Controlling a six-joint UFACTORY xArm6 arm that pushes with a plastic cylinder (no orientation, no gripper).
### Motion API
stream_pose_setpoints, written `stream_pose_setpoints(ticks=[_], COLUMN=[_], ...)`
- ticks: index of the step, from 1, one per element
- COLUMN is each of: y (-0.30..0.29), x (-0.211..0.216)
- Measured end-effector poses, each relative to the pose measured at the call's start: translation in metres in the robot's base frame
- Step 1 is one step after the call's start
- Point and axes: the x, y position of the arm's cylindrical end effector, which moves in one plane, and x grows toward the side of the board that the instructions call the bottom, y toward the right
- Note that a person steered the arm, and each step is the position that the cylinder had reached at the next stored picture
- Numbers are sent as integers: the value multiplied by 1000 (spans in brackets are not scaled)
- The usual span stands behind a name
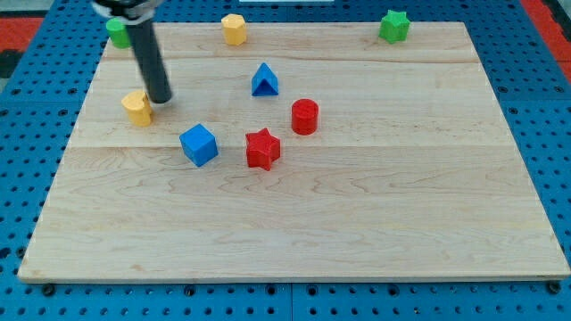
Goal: Push the red circle to the center right
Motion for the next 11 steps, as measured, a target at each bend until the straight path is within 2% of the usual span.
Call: stream_pose_setpoints(ticks=[1,3,8,11], y=[-34,23,27,51], x=[24,16,17,17])
